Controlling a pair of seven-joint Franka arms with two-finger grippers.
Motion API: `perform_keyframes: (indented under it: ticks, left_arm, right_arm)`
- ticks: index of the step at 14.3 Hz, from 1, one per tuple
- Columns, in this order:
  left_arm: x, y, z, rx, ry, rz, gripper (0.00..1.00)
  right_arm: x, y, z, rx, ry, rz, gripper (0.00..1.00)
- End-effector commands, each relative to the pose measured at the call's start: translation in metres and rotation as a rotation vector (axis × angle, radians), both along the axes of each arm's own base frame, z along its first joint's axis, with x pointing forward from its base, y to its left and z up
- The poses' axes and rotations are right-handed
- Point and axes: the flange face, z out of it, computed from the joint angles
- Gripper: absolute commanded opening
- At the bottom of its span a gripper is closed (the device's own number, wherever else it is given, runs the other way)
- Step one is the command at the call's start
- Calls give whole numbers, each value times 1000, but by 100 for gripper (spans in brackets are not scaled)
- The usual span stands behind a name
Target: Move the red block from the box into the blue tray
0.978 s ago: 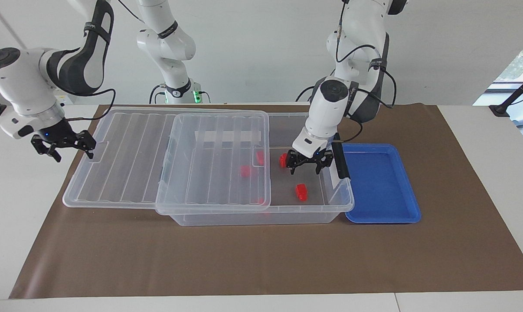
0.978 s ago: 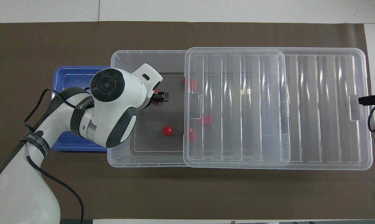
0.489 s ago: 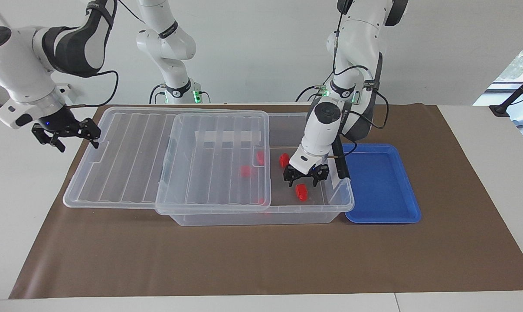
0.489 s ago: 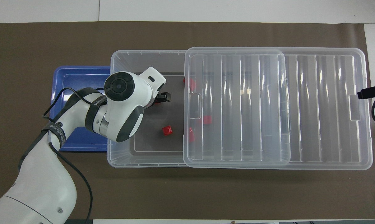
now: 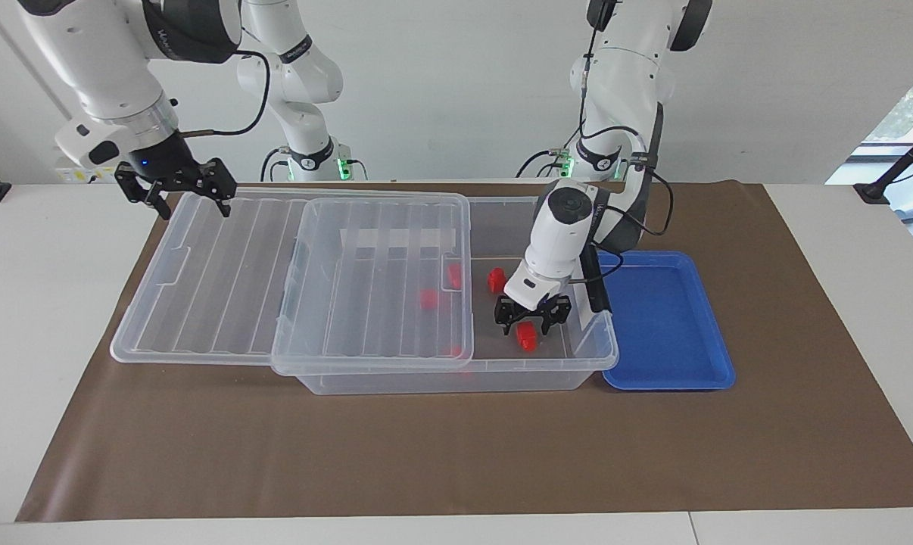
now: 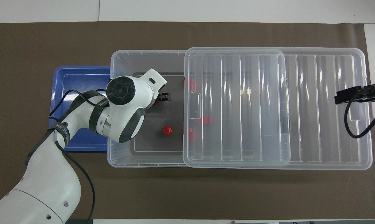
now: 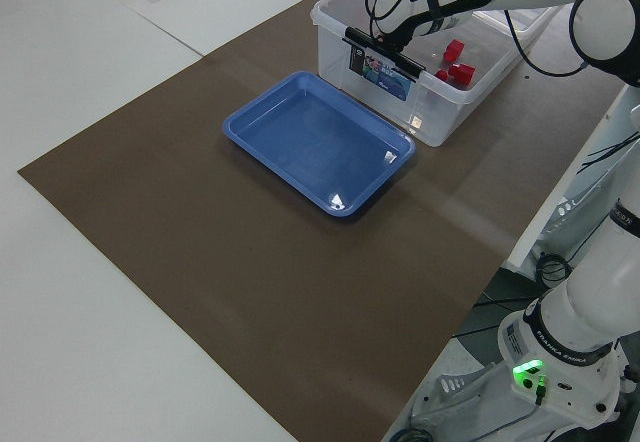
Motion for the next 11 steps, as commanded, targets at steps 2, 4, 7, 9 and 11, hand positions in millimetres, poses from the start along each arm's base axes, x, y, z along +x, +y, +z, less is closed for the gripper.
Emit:
perform_keyframes:
  ticks: [2, 4, 7, 9, 11]
  left_arm:
    - [-3, 2, -4, 11, -14, 14, 0]
    - [3, 4, 2, -7, -28, 66, 0]
    - [5, 10, 26, -11, -47, 69, 0]
    - [0, 26, 79, 12, -32, 82, 0]
    - [-13, 34, 126, 38, -12, 72, 0]
  right_arm:
    - [-2, 10, 2, 1, 3, -62, 100]
    - [-2, 17, 1, 0, 4, -93, 100]
    - [-2, 18, 0, 30, 8, -110, 100]
    - [-3, 16, 1, 33, 8, -116, 100]
    - [-3, 17, 0, 33, 10, -115, 100]
